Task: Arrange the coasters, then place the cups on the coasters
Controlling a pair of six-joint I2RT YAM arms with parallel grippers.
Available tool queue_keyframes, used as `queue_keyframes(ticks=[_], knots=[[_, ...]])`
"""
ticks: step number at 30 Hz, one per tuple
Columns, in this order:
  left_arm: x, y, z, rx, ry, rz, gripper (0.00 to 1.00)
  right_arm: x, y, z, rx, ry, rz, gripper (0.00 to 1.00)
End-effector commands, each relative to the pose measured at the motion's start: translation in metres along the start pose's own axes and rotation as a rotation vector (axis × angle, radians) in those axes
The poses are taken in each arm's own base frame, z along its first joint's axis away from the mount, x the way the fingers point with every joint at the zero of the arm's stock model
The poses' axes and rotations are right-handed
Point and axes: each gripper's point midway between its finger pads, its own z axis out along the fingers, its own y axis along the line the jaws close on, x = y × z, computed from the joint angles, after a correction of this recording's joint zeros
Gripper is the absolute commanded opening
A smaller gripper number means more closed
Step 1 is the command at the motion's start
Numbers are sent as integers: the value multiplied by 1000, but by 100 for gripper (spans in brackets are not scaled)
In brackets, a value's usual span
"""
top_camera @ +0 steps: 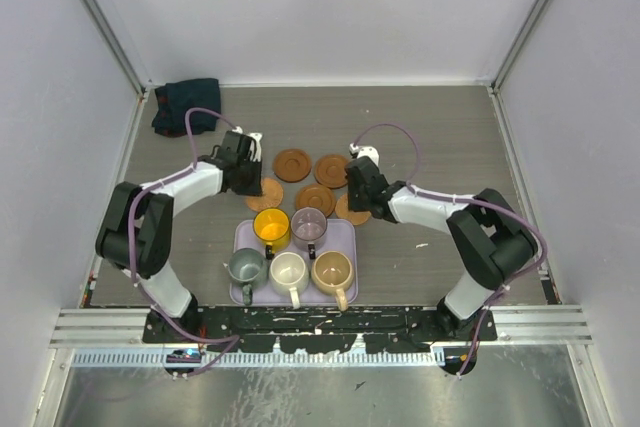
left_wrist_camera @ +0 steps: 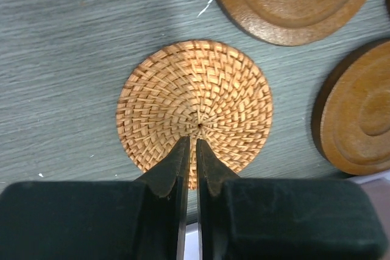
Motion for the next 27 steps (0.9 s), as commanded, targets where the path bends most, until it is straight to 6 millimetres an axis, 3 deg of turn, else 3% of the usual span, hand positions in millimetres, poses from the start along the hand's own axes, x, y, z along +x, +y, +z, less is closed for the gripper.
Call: queue_keyframes(ticks=[1, 4, 9, 15, 20, 27], knots=[[7, 9, 4, -58, 79, -28, 11, -23, 19, 8, -68, -37, 39, 1], [9, 10, 8, -65, 109, -33, 13, -18, 10, 15, -39, -1, 57, 1], [11, 20, 15, -129, 155, -42, 14, -8, -24, 29, 30, 72, 143, 1], [-3, 36, 20, -180, 147, -88, 14, -13, -64, 39, 101, 84, 203, 1], [-25, 58, 21, -200, 116, -169, 14, -30, -91, 50, 168, 65, 220, 1], [-84, 80, 31, -172, 39, -249, 14, -69, -124, 79, 238, 43, 260, 1]])
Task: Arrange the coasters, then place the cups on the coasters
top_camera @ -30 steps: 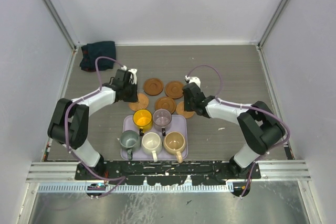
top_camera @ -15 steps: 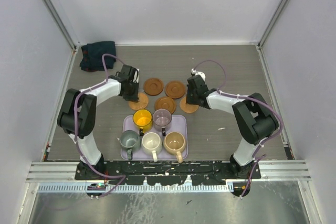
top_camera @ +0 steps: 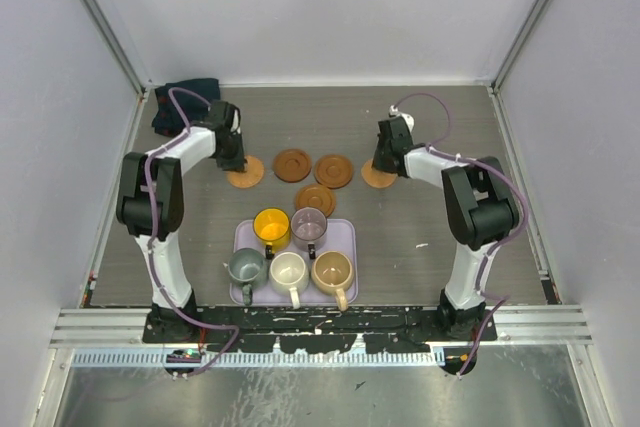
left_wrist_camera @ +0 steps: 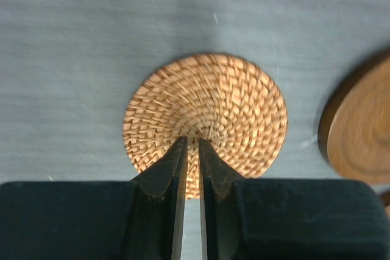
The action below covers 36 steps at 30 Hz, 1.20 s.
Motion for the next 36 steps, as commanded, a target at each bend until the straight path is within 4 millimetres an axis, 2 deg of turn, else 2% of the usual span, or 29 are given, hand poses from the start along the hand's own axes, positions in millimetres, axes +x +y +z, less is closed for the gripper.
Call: queue_keyframes(ticks=[1, 6, 12, 17, 23, 26, 28, 30, 32, 36], knots=[[-46, -1, -2, 28, -56, -42, 14, -11, -35, 23, 117, 36, 0, 1], [-79, -5, 5, 58, -87, -54, 15, -54, -48, 33, 165, -31, 33, 1], [-106, -10, 6, 104, -139, -59, 15, -87, -47, 33, 179, -96, 13, 1], [-110, -4, 1, 120, -142, -72, 15, -103, -41, 29, 157, -124, 1, 1], [-124, -12, -45, 168, -265, -45, 16, -140, -12, 3, 6, -250, -49, 1], [-131, -15, -74, 191, -337, -31, 17, -167, 2, -28, -52, -337, -74, 1], [-131, -16, -91, 203, -380, -30, 19, -176, 7, -46, -77, -369, -82, 1], [-120, -15, -97, 208, -384, -44, 20, -175, 13, -61, -104, -370, -86, 2], [-106, -13, -100, 210, -379, -58, 21, -163, 25, -71, -152, -346, -102, 2], [-70, -6, -77, 201, -289, -75, 23, -120, 55, -84, -211, -274, -186, 3]])
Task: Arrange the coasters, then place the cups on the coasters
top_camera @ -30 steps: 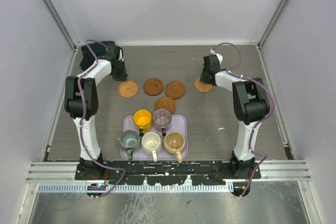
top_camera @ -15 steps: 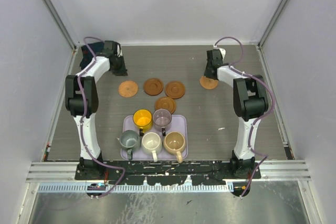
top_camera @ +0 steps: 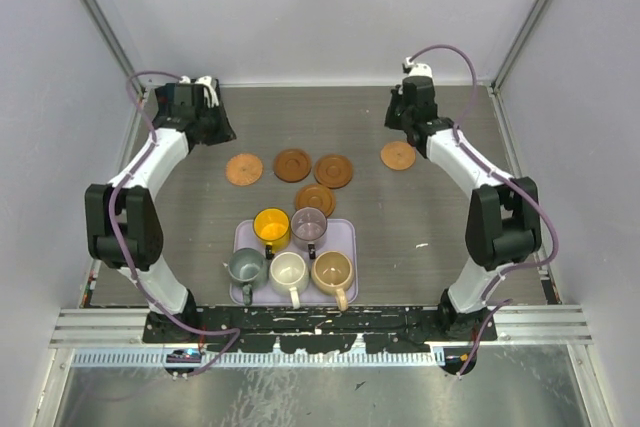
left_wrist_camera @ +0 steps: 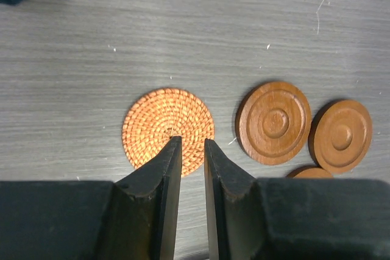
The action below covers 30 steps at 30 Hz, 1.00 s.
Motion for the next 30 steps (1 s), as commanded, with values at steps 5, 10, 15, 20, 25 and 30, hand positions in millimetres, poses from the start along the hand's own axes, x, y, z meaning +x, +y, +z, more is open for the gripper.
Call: queue_keyframes(ticks=[5, 10, 15, 20, 25, 30], knots=[[61, 1, 19, 69, 120, -67, 23, 75, 94, -42, -213, 125, -156, 3], [68, -27, 23, 167, 123, -60, 24, 111, 129, -40, -288, 198, -192, 3], [71, -76, 27, 284, 133, 8, 24, 128, 149, -26, -308, 242, -208, 1], [78, -114, 42, 377, 171, 31, 24, 146, 151, -10, -294, 289, -204, 1], [87, -132, 60, 407, 215, 32, 25, 161, 149, 2, -276, 320, -209, 1], [95, -137, 75, 413, 258, 25, 25, 171, 143, 16, -230, 342, -227, 1]])
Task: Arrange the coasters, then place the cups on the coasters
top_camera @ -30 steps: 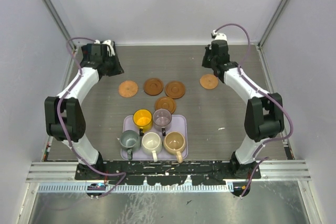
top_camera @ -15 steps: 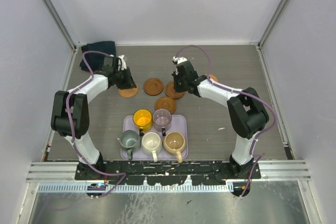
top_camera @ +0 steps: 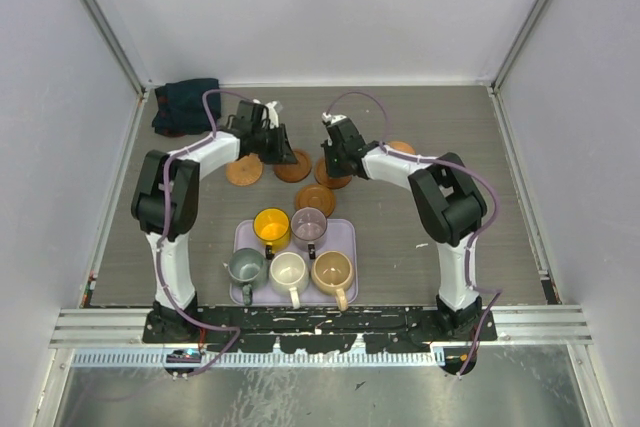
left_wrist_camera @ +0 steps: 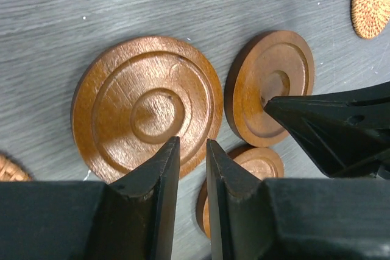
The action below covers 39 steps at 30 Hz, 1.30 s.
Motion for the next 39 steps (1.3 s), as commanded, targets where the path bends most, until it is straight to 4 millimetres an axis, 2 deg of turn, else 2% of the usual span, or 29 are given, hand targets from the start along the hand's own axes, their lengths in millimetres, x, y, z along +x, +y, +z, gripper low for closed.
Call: queue_keyframes(ticks=[1, 6, 11, 18, 25, 34, 39], knots=[[-15, -14, 8, 57, -13, 6, 26, -18, 1, 5, 30, -36, 3, 1], [-7, -6, 18, 39, 22, -11, 26, -12, -22, 10, 126, -17, 32, 1], [-3, 4, 25, 2, 43, -14, 27, -5, -56, 7, 200, -9, 113, 1], [-12, 13, 32, -43, 43, -3, 27, -7, -90, -3, 260, -29, 157, 1], [-26, 16, 35, -67, 27, 15, 28, -18, -100, -3, 271, -48, 151, 1], [-46, 26, 35, -88, 1, 16, 28, -47, -122, -15, 343, -128, 171, 1], [-58, 13, 31, -23, -15, 38, 28, -70, -116, -24, 306, -180, 150, 1]])
